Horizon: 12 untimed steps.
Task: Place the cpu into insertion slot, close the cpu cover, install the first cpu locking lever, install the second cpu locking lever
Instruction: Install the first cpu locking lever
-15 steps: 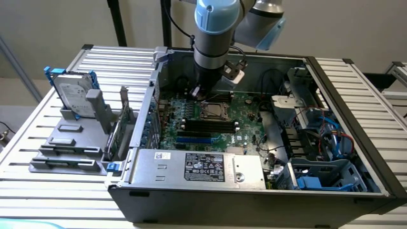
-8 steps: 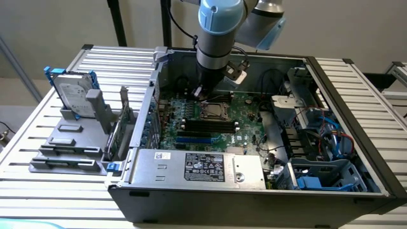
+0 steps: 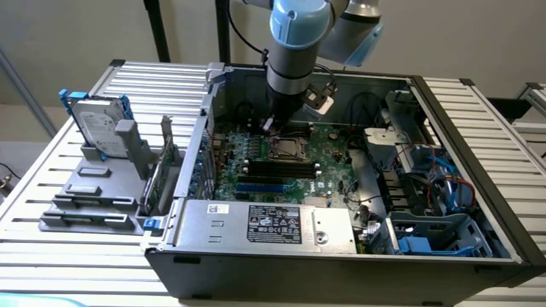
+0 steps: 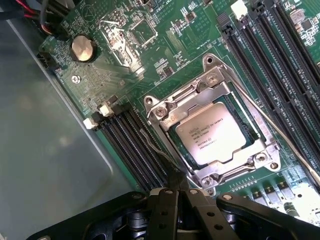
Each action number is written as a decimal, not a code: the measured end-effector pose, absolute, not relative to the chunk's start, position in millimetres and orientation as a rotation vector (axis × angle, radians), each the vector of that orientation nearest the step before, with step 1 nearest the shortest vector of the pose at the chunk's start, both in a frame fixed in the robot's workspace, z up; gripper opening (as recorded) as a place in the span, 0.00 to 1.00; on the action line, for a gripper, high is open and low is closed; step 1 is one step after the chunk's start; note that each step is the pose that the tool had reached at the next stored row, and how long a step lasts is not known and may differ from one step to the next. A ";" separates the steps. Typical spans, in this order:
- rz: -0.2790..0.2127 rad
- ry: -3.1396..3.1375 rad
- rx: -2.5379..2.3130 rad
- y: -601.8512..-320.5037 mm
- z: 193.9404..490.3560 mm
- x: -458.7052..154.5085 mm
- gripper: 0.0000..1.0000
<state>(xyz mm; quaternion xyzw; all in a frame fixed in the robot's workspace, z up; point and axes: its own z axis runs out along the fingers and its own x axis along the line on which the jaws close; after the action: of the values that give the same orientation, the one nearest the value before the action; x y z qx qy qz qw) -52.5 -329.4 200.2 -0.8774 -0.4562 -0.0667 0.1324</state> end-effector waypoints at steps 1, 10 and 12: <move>-0.193 -1.324 -2.546 -329.4 199.8 -51.8 0.11; -0.182 -1.324 -2.550 -329.4 197.7 -45.1 0.11; -0.179 -1.324 -2.550 -329.4 197.6 -43.8 0.11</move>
<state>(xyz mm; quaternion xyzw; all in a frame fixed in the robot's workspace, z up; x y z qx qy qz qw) -43.8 -329.4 197.6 -0.8781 -0.4559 -0.0617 0.1311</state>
